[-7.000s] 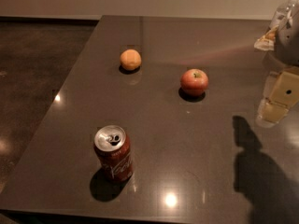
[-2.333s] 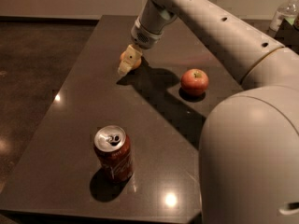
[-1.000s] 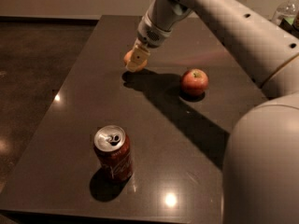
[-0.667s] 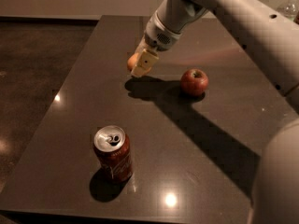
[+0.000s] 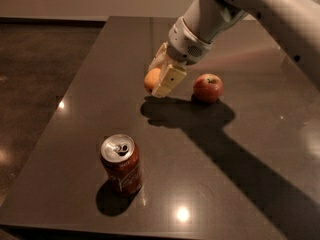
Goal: Move orange near coke can
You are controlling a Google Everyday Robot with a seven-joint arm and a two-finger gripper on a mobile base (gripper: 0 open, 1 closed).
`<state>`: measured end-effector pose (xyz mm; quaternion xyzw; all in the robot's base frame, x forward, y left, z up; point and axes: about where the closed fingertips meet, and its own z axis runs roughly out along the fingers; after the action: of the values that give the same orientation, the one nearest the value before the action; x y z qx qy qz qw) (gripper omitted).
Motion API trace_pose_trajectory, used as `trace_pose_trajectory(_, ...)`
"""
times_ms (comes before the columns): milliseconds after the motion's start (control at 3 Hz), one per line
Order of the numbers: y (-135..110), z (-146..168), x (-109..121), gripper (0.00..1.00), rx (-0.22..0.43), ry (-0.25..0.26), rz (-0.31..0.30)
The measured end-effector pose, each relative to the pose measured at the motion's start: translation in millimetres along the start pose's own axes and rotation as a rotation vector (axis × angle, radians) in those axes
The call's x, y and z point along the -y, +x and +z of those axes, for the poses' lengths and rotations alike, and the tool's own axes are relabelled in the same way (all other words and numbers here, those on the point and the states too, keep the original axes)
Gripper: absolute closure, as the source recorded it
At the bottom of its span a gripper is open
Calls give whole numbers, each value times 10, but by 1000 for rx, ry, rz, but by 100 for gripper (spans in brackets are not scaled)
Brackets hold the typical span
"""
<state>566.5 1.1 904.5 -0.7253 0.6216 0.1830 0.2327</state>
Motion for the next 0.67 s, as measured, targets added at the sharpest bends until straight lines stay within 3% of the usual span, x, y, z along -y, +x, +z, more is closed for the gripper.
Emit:
trace_pose_trajectory(333,7,-39,-398,100,32,-64,-106)
trace_pose_trajectory(667,-22,-4,-646,100,55,-107,-177)
